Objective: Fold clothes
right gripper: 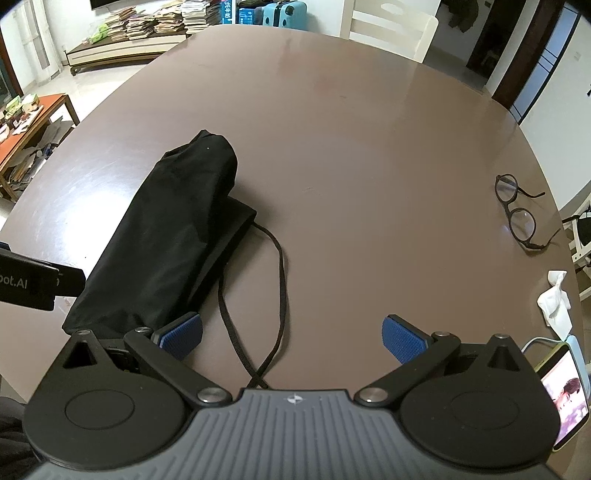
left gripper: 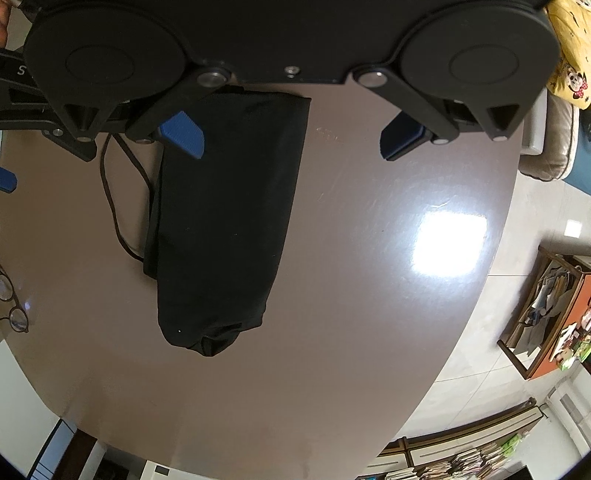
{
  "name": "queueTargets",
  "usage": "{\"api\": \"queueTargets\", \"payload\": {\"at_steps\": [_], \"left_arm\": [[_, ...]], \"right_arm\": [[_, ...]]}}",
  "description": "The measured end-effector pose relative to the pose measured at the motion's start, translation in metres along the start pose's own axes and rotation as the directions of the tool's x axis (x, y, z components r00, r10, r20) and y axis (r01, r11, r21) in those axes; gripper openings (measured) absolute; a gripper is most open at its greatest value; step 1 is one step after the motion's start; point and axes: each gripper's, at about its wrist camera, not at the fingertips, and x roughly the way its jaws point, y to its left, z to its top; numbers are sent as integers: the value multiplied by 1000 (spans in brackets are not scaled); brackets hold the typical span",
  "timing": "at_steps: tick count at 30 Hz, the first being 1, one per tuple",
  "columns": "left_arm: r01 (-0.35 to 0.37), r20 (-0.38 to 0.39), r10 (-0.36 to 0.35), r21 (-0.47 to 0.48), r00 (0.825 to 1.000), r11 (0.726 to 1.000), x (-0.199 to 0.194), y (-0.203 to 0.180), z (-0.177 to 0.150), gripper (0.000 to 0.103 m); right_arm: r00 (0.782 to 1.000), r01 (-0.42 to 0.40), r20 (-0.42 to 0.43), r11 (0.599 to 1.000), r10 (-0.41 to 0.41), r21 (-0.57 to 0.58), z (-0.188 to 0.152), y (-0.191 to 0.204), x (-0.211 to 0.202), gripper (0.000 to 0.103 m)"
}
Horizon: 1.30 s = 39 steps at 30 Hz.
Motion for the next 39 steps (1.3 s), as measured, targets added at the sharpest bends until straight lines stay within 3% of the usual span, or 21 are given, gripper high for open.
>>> {"api": "queueTargets", "payload": {"at_steps": [9, 12, 14, 15, 17, 18, 20, 22, 25, 27, 30, 34, 35, 36, 38, 39], "left_arm": [[-7, -7, 7, 1, 1000, 1000, 1, 1, -1, 102], [-40, 5, 40, -5, 999, 999, 2, 4, -1, 102], [-104, 32, 104, -2, 994, 995, 7, 7, -2, 102], [-142, 40, 142, 7, 989, 990, 10, 8, -3, 102], [-178, 54, 177, 26, 983, 984, 15, 9, -6, 102], [-179, 56, 177, 31, 983, 983, 17, 10, -7, 102], [-144, 77, 139, 60, 987, 988, 20, 10, -11, 102], [-110, 133, 92, 131, 987, 985, 18, 4, -16, 102], [-137, 202, 82, 275, 976, 952, 22, -13, -23, 102], [-141, 188, 81, 331, 979, 933, 29, -19, -26, 102], [-118, 161, 66, 339, 985, 933, 35, -15, -27, 102], [-37, 143, -17, 369, 990, 929, 41, -8, -33, 102], [-32, 153, -30, 389, 988, 921, 41, -8, -36, 102], [-6, 167, -70, 416, 983, 909, 41, -10, -39, 102], [9, 183, -102, 449, 978, 894, 43, -15, -41, 102], [18, 187, -118, 465, 975, 885, 45, -19, -41, 102]], "right_arm": [[1000, -2, -6, 1000, 2, 3, 0, -1, 2, 103], [999, -32, 42, 999, 32, -10, 1, -2, 5, 103], [995, -55, 79, 998, 57, -24, 1, -3, 8, 102], [993, -68, 95, 997, 71, -37, 1, -3, 12, 98], [988, -103, 106, 991, 112, -84, 2, 3, 25, 76], [986, -114, 107, 988, 125, -99, 3, 6, 29, 58], [982, -149, 100, 980, 163, -132, 4, 12, 38, 42], [977, -175, 100, 974, 191, -145, 5, 16, 42, 20], [955, -254, 120, 958, 270, -130, 8, 16, 45, 19], [931, -330, 115, 935, 345, -131, 15, 20, 51, 20], [920, -343, 128, 920, 370, -190, 22, 36, 59, 24], [911, -340, 155, 908, 383, -244, 24, 48, 67, 25], [907, -338, 164, 904, 387, -260, 24, 52, 69, 21], [905, -347, 159, 901, 395, -261, 26, 53, 72, 10], [892, -394, 152, 896, 427, -204, 30, 45, 73, 5], [873, -447, 146, 883, 465, -143, 35, 35, 73, 5]]}}
